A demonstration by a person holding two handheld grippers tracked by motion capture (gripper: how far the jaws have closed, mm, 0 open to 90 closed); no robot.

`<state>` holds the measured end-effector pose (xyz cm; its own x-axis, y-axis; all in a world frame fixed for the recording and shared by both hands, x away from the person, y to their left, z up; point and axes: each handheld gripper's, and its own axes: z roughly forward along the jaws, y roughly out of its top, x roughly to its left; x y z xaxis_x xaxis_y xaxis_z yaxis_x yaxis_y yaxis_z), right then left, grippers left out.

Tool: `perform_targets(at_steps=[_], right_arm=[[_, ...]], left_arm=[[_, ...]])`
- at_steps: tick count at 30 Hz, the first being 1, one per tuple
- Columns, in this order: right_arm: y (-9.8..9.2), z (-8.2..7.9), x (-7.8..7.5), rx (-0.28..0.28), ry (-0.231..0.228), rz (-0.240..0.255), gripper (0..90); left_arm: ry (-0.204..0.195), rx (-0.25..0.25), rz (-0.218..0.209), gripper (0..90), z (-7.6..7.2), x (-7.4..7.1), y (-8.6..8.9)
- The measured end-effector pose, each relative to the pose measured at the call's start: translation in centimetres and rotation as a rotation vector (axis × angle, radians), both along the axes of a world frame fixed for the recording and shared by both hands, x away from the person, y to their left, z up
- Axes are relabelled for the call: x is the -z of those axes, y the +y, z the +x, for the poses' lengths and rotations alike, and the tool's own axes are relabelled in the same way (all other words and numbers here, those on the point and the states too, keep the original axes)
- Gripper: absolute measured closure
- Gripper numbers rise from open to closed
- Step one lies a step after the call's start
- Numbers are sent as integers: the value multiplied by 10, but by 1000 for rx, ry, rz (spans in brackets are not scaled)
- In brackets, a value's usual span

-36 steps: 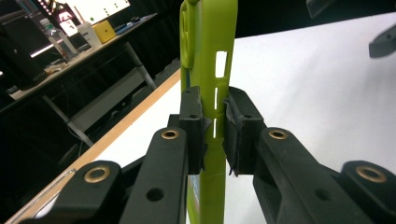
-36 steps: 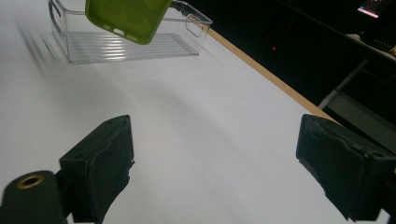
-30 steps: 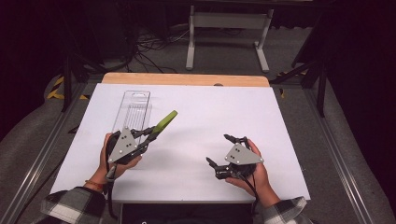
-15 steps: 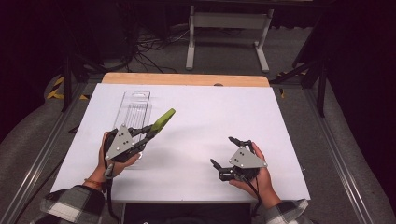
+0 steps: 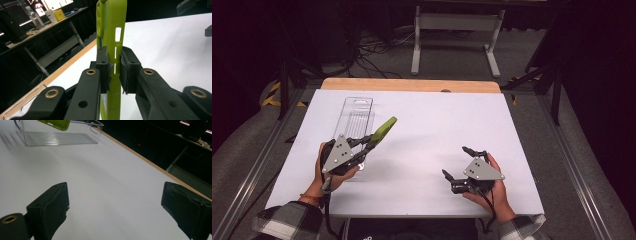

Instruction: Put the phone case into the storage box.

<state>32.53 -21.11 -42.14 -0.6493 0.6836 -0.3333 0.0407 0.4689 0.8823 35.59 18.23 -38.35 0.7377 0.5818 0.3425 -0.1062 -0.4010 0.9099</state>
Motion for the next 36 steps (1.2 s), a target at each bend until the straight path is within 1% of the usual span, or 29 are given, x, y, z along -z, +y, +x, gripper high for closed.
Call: perform_targets(at_steps=[3,5,7,9,11,13,14,16,17,19,21,23,26,27,30,33,34,35,36], right_arm=[[-1,0,0,0,0,-2,87],[-1,0,0,-2,-1,-5,87],[-3,0,0,-1,-4,-1,87],[-4,0,0,1,-2,6,87],[-5,0,0,3,-3,6,87],[-6,0,0,7,-2,8,87],[-6,0,0,8,-5,6,87],[-6,0,1,9,-8,7,87],[-6,0,1,9,-8,5,87],[-7,0,1,12,-11,6,87],[-8,0,1,19,-16,7,89],[-9,1,2,19,-10,17,90],[-10,0,2,17,-13,23,90],[-11,0,1,15,-15,23,90],[-11,0,1,9,-17,38,90],[-11,1,2,9,-13,36,90],[-10,1,2,12,-13,34,90],[-10,1,2,13,-11,33,90],[-10,1,3,12,-11,30,90]], left_arm=[[6,-2,-9,790,-1,-1,3],[-1,-6,-8,790,-1,-2,4],[2,-13,-20,789,-1,-2,7],[6,-11,-23,789,1,-3,9],[2,-19,-31,790,2,-3,11],[13,-21,-43,789,3,-4,13],[8,-22,-46,789,3,-4,14],[13,-24,-64,789,5,-5,16],[14,-22,-61,790,6,-5,17],[21,-24,-76,789,6,-5,18],[14,-28,-71,789,8,-6,20],[18,-31,-82,789,9,-7,22],[16,-34,-92,789,10,-9,26],[9,-38,-92,789,11,-10,28],[12,-44,-103,789,13,-10,31],[25,-49,-122,789,18,-11,37],[25,-49,-122,789,18,-11,37],[35,-41,-128,789,21,-12,40],[36,-42,-131,789,22,-12,41]])
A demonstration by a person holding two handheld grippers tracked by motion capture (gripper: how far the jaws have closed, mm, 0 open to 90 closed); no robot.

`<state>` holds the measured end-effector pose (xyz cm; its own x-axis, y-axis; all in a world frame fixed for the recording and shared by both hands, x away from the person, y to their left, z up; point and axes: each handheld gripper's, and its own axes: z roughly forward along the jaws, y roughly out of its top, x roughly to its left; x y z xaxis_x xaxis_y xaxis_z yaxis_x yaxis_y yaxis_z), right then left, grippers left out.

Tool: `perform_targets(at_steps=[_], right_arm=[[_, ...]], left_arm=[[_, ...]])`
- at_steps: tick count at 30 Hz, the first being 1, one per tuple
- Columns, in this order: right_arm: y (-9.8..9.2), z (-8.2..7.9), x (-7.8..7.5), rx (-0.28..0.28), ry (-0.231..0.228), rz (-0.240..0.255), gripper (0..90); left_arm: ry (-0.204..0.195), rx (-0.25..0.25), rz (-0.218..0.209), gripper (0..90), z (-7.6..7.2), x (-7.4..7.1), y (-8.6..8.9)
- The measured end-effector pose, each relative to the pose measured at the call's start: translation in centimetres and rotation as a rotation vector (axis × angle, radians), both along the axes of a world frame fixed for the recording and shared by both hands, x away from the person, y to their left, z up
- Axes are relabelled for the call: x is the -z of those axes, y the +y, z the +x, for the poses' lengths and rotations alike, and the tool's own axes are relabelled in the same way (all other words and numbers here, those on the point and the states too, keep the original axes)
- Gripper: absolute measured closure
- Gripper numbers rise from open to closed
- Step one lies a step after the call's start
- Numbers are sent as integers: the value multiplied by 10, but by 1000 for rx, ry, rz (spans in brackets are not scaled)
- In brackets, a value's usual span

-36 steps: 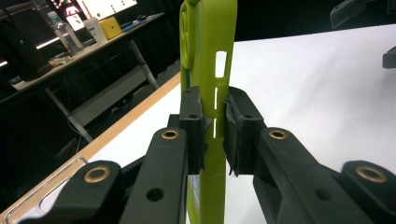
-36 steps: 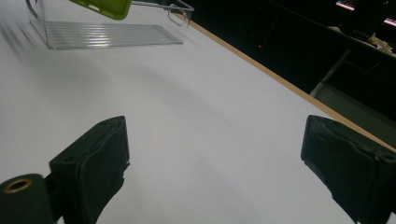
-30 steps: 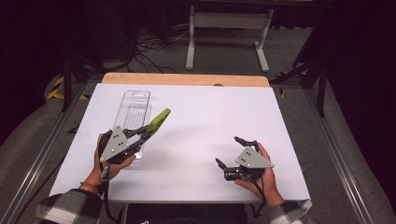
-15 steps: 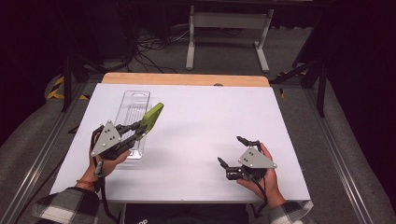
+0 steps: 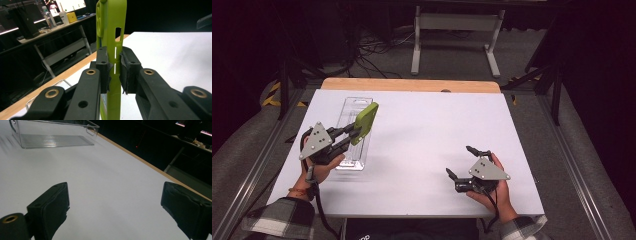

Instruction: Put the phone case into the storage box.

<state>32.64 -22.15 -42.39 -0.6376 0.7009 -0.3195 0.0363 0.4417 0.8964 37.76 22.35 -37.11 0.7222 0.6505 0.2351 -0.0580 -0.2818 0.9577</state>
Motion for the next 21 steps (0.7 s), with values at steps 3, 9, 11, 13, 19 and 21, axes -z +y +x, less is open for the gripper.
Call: perform_targets(at_steps=[3,9,11,13,19,21], right_arm=[[0,0,0,2,-3,3,91],[-1,0,-1,11,-7,6,91],[-1,0,-1,12,-8,9,91],[-1,-1,-1,11,-7,5,91],[0,0,-1,16,-8,12,91],[0,1,-2,17,-11,11,91]], left_arm=[[2,-6,-9,789,3,-1,4],[14,-9,-15,789,9,-2,9],[13,-18,-15,789,10,-2,12],[17,-25,-25,789,13,-3,15],[29,-13,-40,788,17,-3,22],[33,-23,-43,789,20,-4,23]])
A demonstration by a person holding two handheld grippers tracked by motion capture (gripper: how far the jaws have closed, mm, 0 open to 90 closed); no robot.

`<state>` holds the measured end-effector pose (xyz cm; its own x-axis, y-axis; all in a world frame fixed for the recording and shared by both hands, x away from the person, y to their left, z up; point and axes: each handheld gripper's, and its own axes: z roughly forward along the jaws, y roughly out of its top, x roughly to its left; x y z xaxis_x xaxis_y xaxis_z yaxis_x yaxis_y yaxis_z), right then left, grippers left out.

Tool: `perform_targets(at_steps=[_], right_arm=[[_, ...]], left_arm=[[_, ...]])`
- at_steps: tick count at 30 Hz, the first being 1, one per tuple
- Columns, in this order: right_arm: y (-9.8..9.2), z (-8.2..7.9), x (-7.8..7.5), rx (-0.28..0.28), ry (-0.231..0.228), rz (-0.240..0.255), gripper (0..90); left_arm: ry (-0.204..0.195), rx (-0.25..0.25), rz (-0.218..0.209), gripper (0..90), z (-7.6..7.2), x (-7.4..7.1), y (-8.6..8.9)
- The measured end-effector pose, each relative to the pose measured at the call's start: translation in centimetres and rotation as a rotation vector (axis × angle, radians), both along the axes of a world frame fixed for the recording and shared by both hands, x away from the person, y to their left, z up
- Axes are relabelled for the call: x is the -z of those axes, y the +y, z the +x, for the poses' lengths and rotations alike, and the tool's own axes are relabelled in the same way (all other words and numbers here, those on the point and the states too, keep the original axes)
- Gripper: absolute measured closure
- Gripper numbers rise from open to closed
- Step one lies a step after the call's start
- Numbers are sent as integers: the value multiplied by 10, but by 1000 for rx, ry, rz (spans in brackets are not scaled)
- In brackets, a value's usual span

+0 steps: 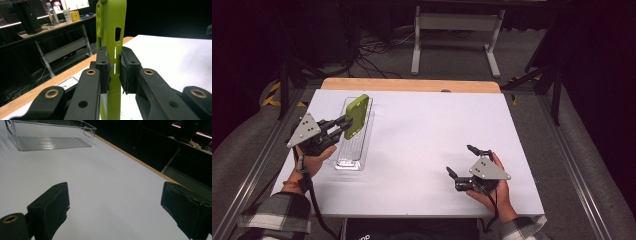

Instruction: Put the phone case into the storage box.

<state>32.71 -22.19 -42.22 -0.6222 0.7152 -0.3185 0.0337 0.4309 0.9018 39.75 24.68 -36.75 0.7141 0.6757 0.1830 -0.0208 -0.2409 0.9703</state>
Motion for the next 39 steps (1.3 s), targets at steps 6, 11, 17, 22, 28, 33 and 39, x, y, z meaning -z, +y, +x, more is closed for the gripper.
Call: perform_targets(at_steps=[6,11,17,22,28,33,39], right_arm=[[-3,-1,-1,21,-16,24,103],[-6,1,-2,51,-17,47,98],[-4,0,-2,41,-19,48,98],[-4,0,-1,40,-18,43,98],[-2,-2,-1,36,-19,27,98],[1,-3,-2,28,-20,19,98],[2,-4,-1,26,-18,18,98]], left_arm=[[2,-11,-16,789,6,-1,4],[19,-12,-29,789,14,-1,9],[14,7,-9,789,26,0,7],[39,16,-20,789,36,1,6],[66,4,-22,789,46,3,8],[78,-6,-13,789,53,4,10],[100,-20,-14,789,64,5,13]])
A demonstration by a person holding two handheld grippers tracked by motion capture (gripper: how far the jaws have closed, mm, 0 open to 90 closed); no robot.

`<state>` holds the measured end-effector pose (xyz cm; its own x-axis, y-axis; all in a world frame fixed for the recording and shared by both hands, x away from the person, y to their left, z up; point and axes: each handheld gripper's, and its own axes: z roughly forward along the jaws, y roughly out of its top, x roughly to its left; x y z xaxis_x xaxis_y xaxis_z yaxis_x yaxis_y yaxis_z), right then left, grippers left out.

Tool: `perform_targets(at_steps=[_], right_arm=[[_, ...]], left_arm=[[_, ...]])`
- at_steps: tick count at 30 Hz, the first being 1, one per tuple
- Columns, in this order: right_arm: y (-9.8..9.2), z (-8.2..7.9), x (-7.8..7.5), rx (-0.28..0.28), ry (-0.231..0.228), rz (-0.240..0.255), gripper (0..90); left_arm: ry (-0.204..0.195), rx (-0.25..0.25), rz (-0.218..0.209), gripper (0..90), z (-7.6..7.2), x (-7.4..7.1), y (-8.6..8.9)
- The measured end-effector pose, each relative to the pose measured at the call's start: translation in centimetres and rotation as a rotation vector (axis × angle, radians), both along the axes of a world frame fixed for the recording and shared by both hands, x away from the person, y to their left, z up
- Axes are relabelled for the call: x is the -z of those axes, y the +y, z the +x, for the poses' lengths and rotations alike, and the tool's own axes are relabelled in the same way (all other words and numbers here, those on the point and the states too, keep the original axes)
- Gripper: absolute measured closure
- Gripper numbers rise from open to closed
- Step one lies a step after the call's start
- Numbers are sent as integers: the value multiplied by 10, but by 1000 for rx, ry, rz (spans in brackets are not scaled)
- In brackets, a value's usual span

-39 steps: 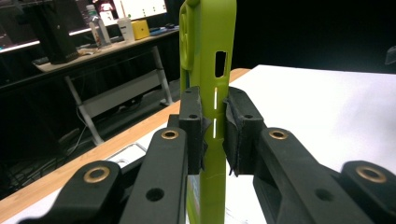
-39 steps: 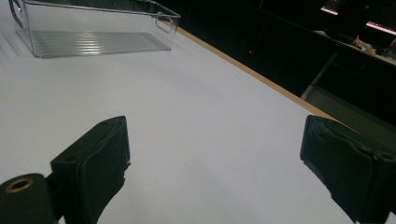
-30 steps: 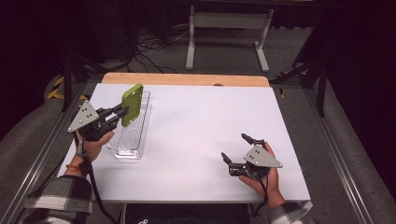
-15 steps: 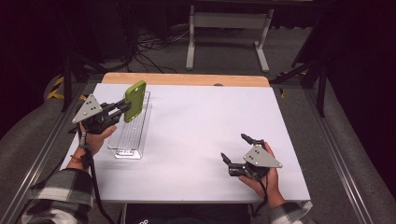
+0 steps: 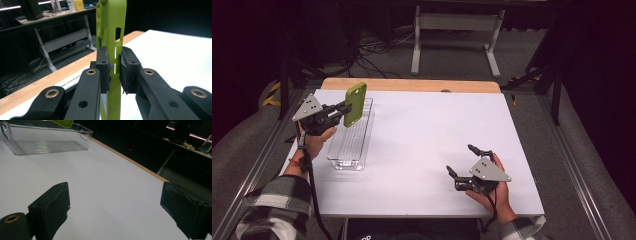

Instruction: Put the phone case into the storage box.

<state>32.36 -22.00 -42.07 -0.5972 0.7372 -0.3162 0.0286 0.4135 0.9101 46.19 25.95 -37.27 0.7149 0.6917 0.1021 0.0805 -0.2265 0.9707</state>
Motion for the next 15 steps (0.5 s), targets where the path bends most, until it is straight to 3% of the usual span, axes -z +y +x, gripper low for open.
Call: perform_targets(at_steps=[15], right_arm=[[0,0,2,10,-3,-20,97]], left_arm=[[39,2,12,789,23,8,-1]])
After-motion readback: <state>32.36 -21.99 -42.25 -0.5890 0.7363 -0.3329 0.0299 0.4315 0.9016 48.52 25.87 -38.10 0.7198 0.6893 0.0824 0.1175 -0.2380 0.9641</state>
